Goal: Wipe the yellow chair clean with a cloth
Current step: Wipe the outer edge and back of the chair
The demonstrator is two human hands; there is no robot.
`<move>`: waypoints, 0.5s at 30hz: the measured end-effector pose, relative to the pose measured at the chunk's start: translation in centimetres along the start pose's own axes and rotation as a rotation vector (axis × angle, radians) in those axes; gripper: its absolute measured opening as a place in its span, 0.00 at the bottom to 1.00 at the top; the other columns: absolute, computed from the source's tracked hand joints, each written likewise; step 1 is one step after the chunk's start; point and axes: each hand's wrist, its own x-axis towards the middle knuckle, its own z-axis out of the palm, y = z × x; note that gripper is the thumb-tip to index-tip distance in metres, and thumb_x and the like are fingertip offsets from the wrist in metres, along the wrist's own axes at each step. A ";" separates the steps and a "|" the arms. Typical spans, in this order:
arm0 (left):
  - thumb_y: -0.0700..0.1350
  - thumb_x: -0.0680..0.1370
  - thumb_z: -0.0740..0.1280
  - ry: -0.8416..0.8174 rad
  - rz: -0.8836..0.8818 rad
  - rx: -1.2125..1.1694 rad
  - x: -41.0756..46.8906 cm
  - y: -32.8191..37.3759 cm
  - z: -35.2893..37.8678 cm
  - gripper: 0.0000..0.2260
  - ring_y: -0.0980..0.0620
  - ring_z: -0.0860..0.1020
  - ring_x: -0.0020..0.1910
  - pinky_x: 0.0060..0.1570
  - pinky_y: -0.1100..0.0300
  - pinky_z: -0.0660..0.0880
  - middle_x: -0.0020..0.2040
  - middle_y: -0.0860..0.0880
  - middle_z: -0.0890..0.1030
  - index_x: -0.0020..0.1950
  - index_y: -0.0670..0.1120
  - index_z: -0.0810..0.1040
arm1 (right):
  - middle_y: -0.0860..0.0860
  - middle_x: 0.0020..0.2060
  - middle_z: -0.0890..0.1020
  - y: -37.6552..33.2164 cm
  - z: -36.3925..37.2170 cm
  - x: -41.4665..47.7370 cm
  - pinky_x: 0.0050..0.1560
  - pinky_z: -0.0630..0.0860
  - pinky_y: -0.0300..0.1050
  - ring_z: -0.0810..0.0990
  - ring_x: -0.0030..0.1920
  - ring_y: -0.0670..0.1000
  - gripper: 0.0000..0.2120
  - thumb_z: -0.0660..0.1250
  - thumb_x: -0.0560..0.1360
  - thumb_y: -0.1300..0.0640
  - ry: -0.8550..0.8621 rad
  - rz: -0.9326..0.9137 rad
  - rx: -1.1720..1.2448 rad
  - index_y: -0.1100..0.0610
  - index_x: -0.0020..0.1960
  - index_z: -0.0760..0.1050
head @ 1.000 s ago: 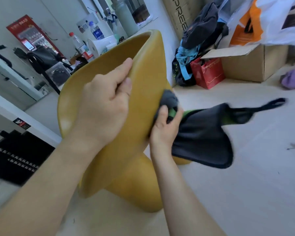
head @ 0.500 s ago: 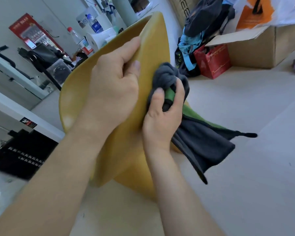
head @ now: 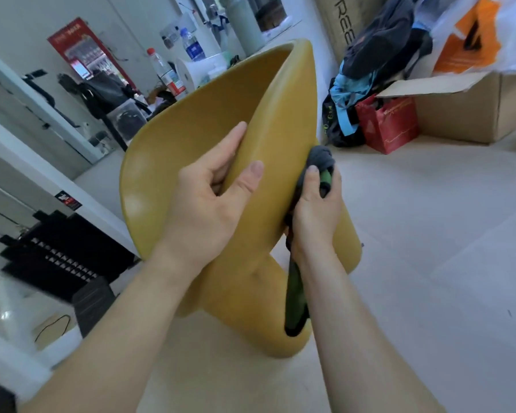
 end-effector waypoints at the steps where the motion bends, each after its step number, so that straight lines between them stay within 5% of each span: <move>1: 0.46 0.76 0.67 0.015 0.003 0.015 0.1 0.4 0.5 0.25 0.61 0.75 0.62 0.62 0.58 0.73 0.67 0.52 0.75 0.72 0.47 0.67 | 0.46 0.66 0.75 0.1 -0.3 0.9 0.68 0.70 0.51 0.74 0.65 0.46 0.24 0.60 0.77 0.44 -0.011 0.022 -0.007 0.47 0.73 0.66; 6: 0.47 0.79 0.64 0.036 0.058 0.125 0.7 1.0 2.6 0.24 0.69 0.69 0.64 0.66 0.62 0.68 0.66 0.64 0.70 0.74 0.49 0.64 | 0.51 0.59 0.80 -0.3 -0.8 5.6 0.62 0.75 0.58 0.78 0.60 0.54 0.19 0.59 0.78 0.46 -0.119 0.175 -0.004 0.48 0.68 0.71; 9: 0.48 0.80 0.61 0.020 0.076 0.179 1.9 1.3 4.0 0.23 0.79 0.66 0.55 0.61 0.74 0.63 0.59 0.73 0.67 0.75 0.49 0.61 | 0.53 0.57 0.80 -1.1 -1.6 5.0 0.56 0.78 0.51 0.79 0.57 0.55 0.17 0.61 0.80 0.50 -0.144 0.174 0.044 0.49 0.68 0.72; 15: 0.44 0.81 0.60 0.053 -0.015 -0.017 6.2 1.5 6.3 0.22 0.60 0.64 0.71 0.71 0.58 0.62 0.73 0.54 0.66 0.75 0.46 0.62 | 0.45 0.60 0.80 -4.5 -1.9 -1.0 0.62 0.76 0.49 0.78 0.60 0.45 0.20 0.66 0.74 0.49 -0.083 -0.138 0.103 0.43 0.66 0.74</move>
